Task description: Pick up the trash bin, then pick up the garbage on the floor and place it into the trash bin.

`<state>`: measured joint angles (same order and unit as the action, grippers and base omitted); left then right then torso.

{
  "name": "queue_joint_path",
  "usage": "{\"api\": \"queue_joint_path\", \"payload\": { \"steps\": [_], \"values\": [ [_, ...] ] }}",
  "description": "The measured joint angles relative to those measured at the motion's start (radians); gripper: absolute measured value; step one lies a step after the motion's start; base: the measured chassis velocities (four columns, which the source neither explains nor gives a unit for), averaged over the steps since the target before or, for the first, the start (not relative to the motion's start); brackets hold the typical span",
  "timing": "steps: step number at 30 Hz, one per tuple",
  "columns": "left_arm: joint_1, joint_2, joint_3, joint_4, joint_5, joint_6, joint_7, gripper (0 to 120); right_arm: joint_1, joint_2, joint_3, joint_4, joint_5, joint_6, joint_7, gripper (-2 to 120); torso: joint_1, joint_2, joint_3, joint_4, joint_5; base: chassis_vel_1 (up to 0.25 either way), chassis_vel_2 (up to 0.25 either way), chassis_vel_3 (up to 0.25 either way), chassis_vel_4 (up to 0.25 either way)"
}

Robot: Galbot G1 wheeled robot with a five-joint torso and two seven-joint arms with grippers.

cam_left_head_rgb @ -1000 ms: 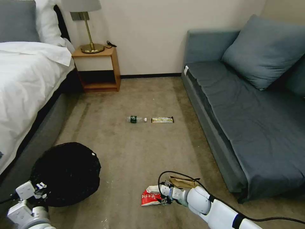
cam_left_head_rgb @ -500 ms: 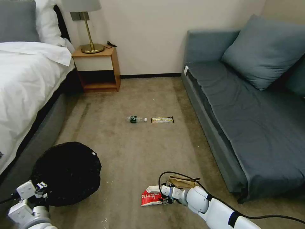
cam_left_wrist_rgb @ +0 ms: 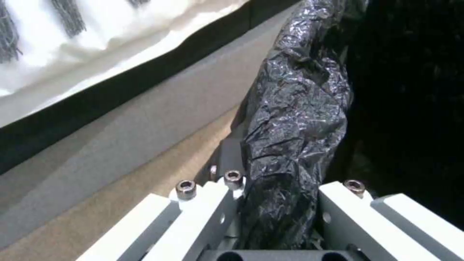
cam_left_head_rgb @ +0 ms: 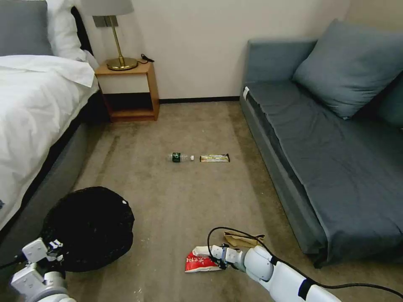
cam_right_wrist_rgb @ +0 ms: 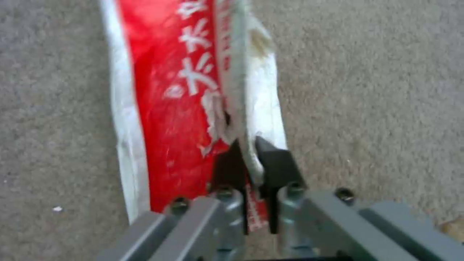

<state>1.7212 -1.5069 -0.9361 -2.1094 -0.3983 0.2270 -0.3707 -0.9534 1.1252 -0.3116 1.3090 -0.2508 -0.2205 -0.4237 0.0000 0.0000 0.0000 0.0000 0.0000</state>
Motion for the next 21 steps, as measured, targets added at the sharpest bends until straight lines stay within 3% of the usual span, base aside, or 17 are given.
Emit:
{"api": "queue_joint_path", "payload": {
  "steps": [10, 19, 21],
  "values": [
    [-0.001, 0.011, 0.006, 0.006, -0.001, 0.003, 0.005, 4, -0.005, 0.019, 0.036, 0.004, 0.019, 0.009, 0.010, 0, 0.000, 0.000, 0.000, 0.0000, -0.0001, 0.000, 0.000, 0.000, 0.000],
    [-0.002, 0.004, 0.021, 0.014, 0.004, 0.003, 0.009, 4, 0.041, 0.066, 0.084, 0.065, 0.167, 0.089, 0.082, 0, 0.000, 0.000, 0.000, 0.0000, -0.0001, 0.000, 0.000, 0.000, 0.000],
    [-0.006, 0.002, 0.027, 0.019, 0.013, 0.002, 0.010, 4, 0.080, 0.088, 0.077, 0.109, 0.253, 0.122, 0.138, 0, 0.000, 0.000, 0.000, 0.0000, -0.0001, 0.000, 0.000, 0.000, 0.000]
  ]
}}
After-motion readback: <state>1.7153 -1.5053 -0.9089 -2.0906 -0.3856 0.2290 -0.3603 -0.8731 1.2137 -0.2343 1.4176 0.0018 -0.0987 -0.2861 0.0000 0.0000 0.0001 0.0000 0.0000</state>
